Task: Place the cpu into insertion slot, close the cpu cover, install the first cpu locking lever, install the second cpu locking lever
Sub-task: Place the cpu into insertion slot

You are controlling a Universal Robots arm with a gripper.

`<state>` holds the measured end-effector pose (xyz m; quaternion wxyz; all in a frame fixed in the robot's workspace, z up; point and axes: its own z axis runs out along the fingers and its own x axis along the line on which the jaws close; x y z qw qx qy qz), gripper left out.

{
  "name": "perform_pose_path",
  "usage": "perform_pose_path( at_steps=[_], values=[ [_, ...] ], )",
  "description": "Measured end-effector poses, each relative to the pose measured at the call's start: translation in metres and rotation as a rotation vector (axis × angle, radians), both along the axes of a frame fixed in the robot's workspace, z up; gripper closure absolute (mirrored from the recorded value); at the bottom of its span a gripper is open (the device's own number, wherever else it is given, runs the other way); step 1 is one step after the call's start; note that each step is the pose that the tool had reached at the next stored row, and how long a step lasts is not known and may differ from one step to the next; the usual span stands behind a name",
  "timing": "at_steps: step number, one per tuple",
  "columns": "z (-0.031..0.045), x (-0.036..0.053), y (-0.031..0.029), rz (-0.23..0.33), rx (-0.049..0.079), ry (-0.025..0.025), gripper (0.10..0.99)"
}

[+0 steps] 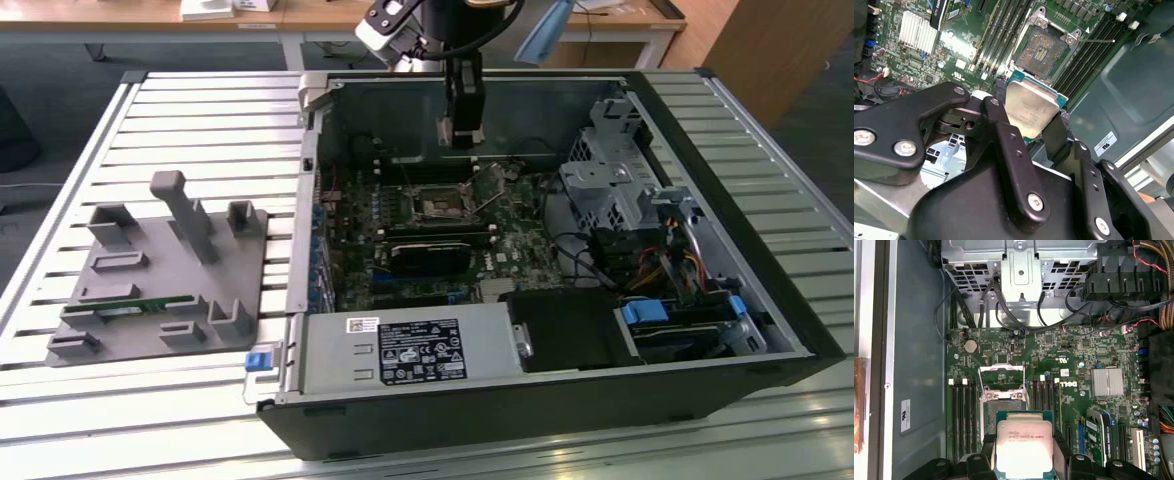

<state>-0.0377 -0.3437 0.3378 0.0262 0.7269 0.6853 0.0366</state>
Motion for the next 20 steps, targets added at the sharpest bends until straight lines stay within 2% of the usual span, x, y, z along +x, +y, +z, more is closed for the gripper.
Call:
perform_pose_path(
  at_steps=[20],
  values=[
    [-0.0045, 0.0, 0.0, 0.0, 0.0, 0.0, 0.549]
  ],
)
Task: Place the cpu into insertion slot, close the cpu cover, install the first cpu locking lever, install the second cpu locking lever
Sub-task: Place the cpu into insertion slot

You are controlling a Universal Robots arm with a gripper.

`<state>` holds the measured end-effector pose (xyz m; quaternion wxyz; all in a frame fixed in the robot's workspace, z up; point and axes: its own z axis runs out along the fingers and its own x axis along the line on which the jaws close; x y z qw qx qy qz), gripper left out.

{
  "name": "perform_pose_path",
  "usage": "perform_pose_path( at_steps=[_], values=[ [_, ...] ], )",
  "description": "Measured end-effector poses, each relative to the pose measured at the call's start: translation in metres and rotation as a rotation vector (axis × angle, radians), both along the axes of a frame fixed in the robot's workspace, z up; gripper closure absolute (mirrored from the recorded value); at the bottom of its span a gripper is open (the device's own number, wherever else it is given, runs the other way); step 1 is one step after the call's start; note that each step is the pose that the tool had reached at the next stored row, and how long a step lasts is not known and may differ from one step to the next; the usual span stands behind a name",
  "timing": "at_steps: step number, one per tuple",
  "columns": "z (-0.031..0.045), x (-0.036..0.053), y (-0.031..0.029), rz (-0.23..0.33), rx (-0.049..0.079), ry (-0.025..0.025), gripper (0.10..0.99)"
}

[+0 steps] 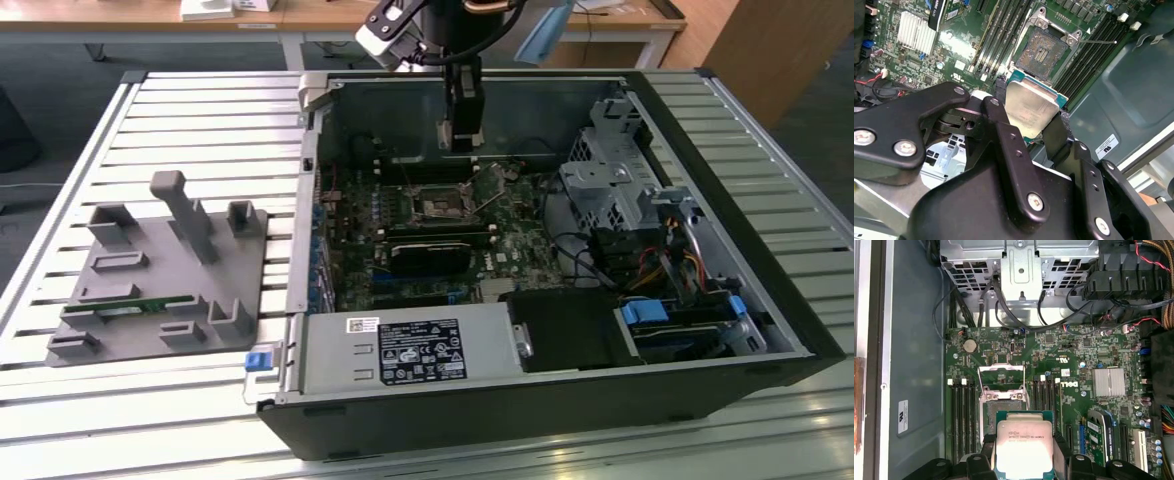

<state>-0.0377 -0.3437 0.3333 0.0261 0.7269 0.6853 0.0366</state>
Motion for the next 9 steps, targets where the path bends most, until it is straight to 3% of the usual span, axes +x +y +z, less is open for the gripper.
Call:
perform_pose_path(
  at_steps=[9],
  values=[
    [-0.0019, 0.0, 0.0, 0.0, 0.0, 0.0, 0.549]
  ],
)
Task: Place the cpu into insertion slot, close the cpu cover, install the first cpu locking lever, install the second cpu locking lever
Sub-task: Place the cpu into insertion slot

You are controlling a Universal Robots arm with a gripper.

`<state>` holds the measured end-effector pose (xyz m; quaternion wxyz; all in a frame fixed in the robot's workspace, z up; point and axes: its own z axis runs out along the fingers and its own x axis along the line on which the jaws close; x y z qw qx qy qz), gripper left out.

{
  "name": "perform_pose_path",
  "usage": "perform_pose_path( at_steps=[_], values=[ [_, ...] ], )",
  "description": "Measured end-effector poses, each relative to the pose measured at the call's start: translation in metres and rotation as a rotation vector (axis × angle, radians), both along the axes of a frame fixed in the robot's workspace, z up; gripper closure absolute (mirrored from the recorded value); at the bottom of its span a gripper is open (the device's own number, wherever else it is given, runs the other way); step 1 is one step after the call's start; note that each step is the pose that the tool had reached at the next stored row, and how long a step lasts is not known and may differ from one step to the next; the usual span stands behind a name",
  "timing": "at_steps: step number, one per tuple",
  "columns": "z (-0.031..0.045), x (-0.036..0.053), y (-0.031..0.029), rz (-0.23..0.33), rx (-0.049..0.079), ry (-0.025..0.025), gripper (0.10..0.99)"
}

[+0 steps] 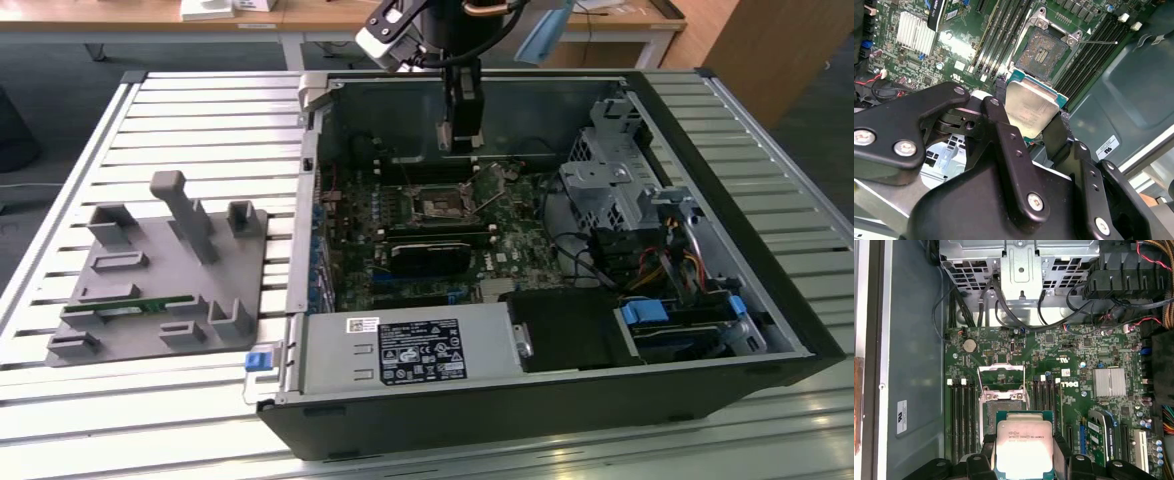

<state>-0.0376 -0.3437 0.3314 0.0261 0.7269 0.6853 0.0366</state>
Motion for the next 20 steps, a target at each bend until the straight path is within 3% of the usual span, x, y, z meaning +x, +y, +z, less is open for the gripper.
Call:
perform_pose_path(
  at_steps=[20],
  values=[
    [-0.0048, 0.0, 0.0, 0.0, 0.0, 0.0, 0.549]
  ],
)
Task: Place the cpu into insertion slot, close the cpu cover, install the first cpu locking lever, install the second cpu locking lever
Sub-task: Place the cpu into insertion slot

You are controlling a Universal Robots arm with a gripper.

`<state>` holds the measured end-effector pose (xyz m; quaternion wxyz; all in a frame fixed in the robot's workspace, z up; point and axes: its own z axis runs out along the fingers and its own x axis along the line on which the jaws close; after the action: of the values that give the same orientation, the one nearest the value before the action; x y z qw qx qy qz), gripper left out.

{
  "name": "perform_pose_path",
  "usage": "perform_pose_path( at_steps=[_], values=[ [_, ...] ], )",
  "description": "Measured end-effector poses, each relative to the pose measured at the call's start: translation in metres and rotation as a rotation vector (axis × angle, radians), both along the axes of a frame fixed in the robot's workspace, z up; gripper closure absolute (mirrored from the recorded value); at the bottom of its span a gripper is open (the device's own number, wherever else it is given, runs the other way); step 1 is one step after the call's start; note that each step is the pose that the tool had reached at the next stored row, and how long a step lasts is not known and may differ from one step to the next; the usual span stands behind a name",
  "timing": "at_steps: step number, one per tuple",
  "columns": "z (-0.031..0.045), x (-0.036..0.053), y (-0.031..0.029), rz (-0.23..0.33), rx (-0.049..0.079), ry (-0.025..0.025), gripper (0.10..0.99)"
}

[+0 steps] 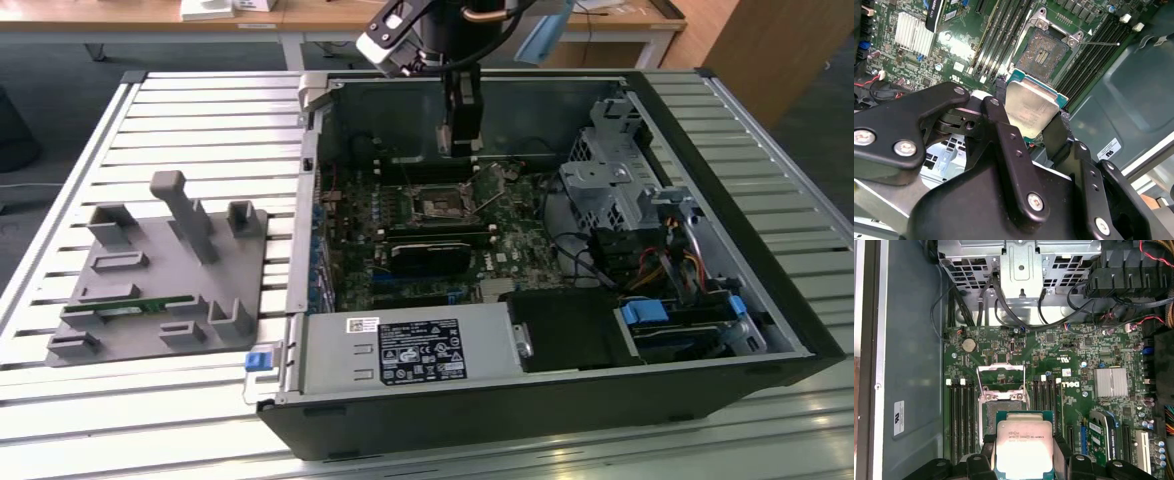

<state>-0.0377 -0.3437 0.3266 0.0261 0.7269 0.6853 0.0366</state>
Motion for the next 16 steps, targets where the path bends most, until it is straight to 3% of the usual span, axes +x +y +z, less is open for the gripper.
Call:
perform_pose_path(
  at_steps=[16],
  values=[
    [-0.0041, 0.0, 0.0, 0.0, 0.0, 0.0, 0.549]
  ],
)
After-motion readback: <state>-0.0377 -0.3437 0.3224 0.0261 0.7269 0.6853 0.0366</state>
